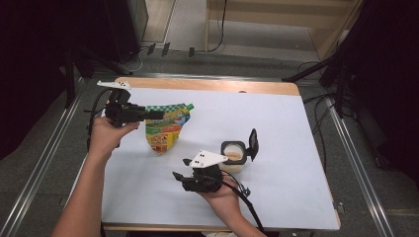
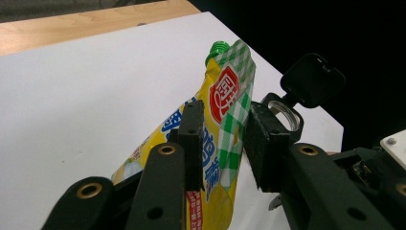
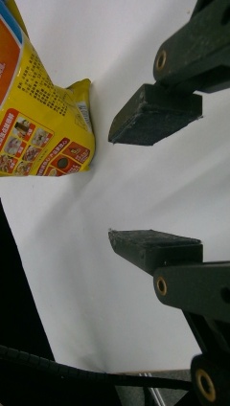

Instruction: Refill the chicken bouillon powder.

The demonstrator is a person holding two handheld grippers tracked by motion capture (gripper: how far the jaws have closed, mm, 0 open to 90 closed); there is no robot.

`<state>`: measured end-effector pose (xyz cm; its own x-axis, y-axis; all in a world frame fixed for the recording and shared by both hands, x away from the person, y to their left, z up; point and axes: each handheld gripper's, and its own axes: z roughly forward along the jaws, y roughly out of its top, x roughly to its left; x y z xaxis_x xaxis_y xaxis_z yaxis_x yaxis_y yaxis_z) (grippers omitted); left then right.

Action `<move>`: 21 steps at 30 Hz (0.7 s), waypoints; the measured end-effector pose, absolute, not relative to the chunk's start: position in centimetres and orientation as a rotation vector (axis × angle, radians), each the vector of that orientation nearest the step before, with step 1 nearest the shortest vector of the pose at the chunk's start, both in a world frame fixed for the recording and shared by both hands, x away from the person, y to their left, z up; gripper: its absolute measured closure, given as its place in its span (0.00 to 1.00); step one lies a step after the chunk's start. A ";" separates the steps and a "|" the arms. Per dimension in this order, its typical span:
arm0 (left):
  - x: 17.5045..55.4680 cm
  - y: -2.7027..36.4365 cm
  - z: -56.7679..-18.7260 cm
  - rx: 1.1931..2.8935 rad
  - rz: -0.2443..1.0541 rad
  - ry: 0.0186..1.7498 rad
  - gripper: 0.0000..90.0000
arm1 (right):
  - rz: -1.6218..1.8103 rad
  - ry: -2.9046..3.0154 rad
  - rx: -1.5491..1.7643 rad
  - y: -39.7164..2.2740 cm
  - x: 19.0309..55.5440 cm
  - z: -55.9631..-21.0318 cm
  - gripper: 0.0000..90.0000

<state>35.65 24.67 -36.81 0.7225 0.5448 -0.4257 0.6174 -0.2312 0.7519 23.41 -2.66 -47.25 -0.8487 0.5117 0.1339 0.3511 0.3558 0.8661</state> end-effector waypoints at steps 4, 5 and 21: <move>35.6 24.7 -36.6 1.898 -0.087 0.895 0.75 | 1.503 2.453 0.790 -2.7 23.5 -47.2 0.53; 35.6 24.6 -36.5 1.901 -0.082 0.901 0.74 | 1.503 2.453 0.790 -2.7 23.5 -47.2 0.53; 35.0 24.1 -35.2 1.916 -0.075 0.894 0.67 | 1.500 2.457 0.788 -2.8 23.6 -47.2 0.53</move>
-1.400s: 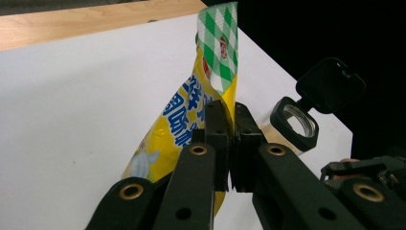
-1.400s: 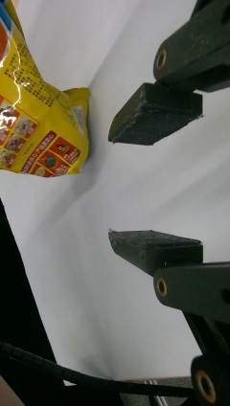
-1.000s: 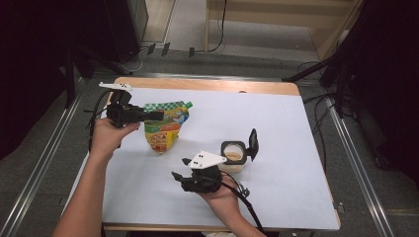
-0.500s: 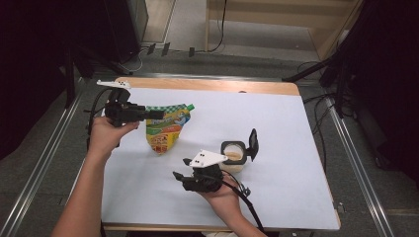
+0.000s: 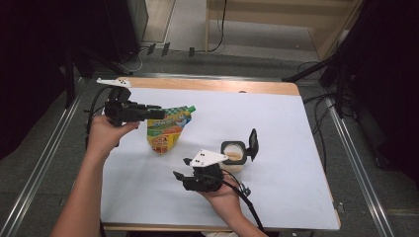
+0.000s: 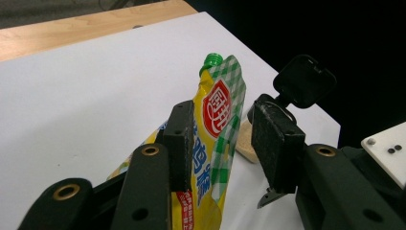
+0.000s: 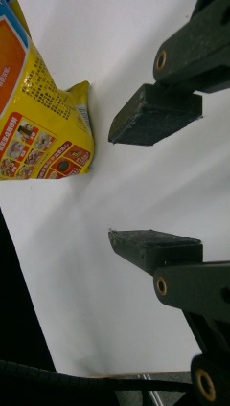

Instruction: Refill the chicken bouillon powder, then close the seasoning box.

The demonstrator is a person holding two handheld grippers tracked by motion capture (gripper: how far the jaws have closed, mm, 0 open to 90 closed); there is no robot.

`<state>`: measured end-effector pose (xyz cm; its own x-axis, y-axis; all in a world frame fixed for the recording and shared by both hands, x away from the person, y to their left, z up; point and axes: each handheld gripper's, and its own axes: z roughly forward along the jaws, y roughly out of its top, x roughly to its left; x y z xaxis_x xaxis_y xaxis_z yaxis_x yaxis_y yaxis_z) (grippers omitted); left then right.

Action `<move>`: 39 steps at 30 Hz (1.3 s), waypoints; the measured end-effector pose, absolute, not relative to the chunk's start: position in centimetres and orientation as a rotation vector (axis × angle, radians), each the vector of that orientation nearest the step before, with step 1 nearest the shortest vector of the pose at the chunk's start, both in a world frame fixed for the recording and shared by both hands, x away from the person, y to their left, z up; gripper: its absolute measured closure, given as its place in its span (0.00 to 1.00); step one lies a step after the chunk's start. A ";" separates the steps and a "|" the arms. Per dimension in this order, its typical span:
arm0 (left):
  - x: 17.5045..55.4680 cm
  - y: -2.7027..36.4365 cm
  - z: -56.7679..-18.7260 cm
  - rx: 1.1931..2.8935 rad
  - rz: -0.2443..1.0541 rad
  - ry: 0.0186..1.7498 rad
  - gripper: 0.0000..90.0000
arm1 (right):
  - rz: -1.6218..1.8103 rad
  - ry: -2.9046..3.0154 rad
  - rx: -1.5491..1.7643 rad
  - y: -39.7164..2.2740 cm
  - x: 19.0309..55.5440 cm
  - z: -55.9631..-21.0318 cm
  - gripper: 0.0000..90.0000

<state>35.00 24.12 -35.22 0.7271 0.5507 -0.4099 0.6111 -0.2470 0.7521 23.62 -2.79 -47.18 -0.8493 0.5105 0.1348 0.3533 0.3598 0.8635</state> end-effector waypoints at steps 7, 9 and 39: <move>34.6 24.7 -34.0 1.907 -0.079 0.948 0.67 | 1.496 2.463 0.796 -3.0 23.8 -47.1 0.54; 34.5 25.1 -33.5 1.894 -0.076 0.954 0.67 | 1.495 2.465 0.799 -3.0 23.8 -47.0 0.54; 35.8 29.1 -36.4 1.844 0.020 1.064 0.57 | 1.512 2.468 0.862 -5.8 25.3 -44.4 0.58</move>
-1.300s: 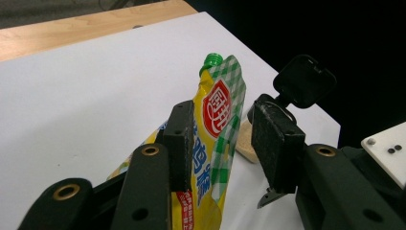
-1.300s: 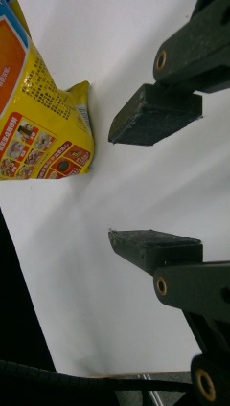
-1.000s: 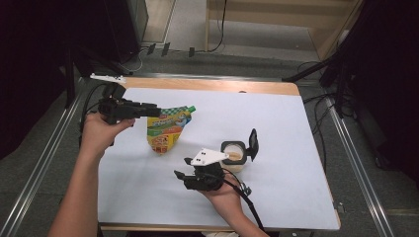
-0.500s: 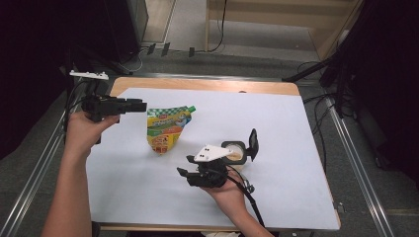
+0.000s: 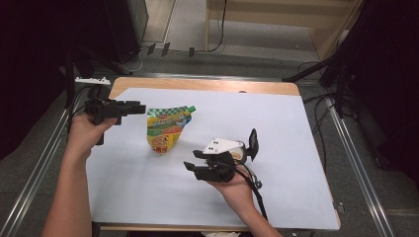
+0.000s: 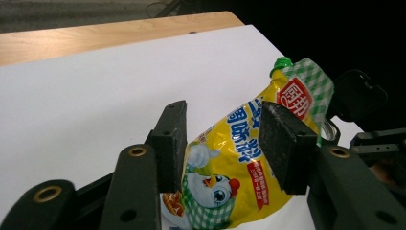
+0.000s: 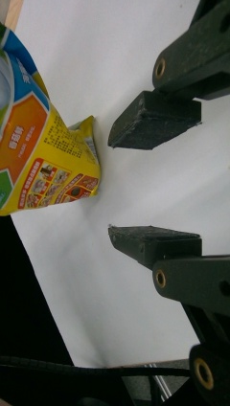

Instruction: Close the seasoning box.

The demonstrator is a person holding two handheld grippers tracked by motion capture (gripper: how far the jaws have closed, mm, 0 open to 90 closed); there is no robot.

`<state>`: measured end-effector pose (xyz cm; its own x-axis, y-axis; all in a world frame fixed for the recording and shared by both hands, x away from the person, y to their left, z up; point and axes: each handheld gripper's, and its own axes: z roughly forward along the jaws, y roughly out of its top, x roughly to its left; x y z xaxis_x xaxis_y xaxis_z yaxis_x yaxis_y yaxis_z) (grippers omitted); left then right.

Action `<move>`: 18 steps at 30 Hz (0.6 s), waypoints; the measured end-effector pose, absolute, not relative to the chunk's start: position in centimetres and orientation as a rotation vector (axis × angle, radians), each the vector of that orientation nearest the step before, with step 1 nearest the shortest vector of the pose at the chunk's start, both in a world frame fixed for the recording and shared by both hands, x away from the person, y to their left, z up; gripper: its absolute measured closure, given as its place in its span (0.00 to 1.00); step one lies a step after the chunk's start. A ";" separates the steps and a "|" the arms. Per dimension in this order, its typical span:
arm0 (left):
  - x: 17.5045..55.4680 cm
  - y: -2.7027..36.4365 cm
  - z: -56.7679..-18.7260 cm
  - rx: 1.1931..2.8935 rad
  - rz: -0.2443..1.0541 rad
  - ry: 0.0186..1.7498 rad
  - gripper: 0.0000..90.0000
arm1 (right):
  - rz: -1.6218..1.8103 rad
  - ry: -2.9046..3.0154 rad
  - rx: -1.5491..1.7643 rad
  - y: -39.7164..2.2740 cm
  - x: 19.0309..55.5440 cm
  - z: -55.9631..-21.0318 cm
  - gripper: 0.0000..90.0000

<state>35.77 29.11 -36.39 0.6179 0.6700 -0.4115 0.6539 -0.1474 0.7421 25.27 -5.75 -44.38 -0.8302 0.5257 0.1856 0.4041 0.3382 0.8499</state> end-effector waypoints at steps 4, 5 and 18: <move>36.0 29.1 -37.1 1.845 0.005 1.079 0.53 | 1.495 2.477 0.881 -6.3 25.7 -44.0 0.58; 36.1 29.1 -37.2 1.843 0.002 1.083 0.53 | 1.492 2.479 0.886 -6.5 25.8 -43.9 0.58; 36.5 28.8 -38.1 1.866 -0.015 1.109 0.47 | 1.479 2.446 0.922 -9.3 26.4 -41.7 0.58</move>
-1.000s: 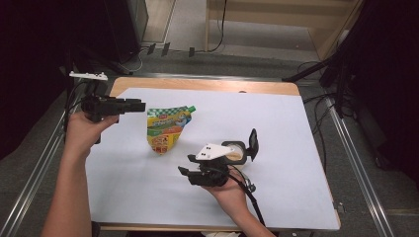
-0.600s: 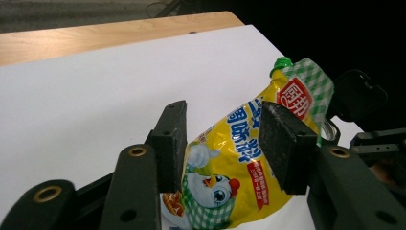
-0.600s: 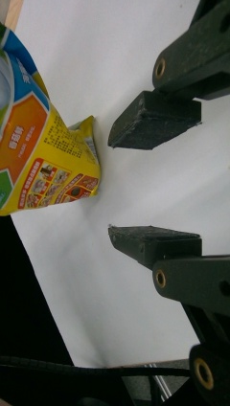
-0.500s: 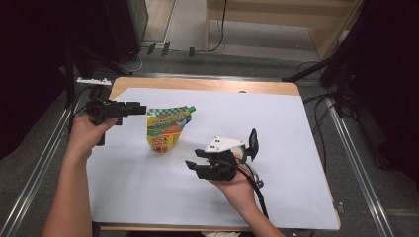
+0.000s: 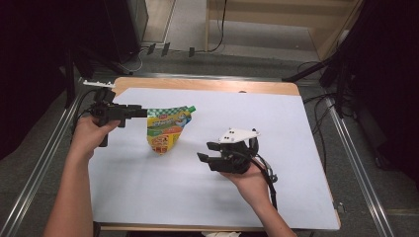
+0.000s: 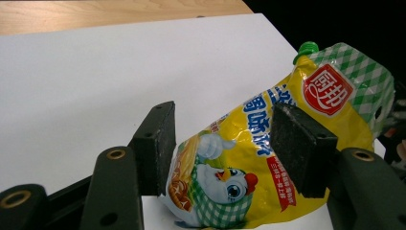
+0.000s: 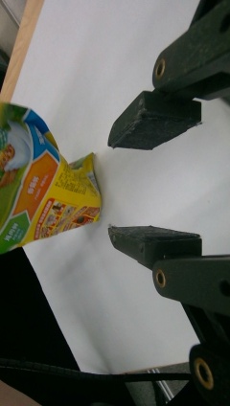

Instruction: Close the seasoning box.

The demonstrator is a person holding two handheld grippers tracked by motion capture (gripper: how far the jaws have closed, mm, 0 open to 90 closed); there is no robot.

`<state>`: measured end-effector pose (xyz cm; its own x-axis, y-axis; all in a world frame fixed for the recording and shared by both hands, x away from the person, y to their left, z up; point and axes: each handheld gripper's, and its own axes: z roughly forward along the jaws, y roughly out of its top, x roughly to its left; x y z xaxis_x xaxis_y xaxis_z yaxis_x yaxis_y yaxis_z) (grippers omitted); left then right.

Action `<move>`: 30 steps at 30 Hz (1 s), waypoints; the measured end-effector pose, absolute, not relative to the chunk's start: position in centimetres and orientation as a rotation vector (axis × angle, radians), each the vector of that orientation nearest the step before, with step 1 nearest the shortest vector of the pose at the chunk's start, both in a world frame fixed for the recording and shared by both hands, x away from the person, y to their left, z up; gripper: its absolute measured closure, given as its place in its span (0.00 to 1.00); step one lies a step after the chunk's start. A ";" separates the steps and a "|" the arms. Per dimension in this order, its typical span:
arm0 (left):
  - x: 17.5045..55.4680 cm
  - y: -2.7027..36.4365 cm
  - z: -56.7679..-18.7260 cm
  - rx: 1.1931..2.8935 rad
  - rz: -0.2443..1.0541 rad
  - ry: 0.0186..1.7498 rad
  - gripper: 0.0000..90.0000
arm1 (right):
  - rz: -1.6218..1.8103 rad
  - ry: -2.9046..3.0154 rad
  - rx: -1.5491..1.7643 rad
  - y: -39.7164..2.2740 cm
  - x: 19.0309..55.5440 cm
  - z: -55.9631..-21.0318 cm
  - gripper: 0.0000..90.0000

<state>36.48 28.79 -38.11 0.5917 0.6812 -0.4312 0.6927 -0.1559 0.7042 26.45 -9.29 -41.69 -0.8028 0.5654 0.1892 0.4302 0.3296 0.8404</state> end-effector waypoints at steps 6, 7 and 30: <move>36.5 28.5 -38.3 1.886 -0.011 1.096 0.47 | 1.485 2.420 0.947 -11.0 26.9 -40.6 0.58; 36.5 28.5 -38.3 1.886 -0.010 1.095 0.47 | 1.485 2.416 0.953 -11.2 26.9 -40.4 0.58; 36.4 28.3 -38.3 1.899 0.001 1.080 0.46 | 1.461 2.369 1.025 -16.5 27.8 -38.0 0.77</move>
<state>36.41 28.30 -38.34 0.6148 0.6777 -0.4034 0.6766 -0.1905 0.7112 27.83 -16.55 -37.99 -0.7476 0.6338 0.1985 0.4621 0.2816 0.8409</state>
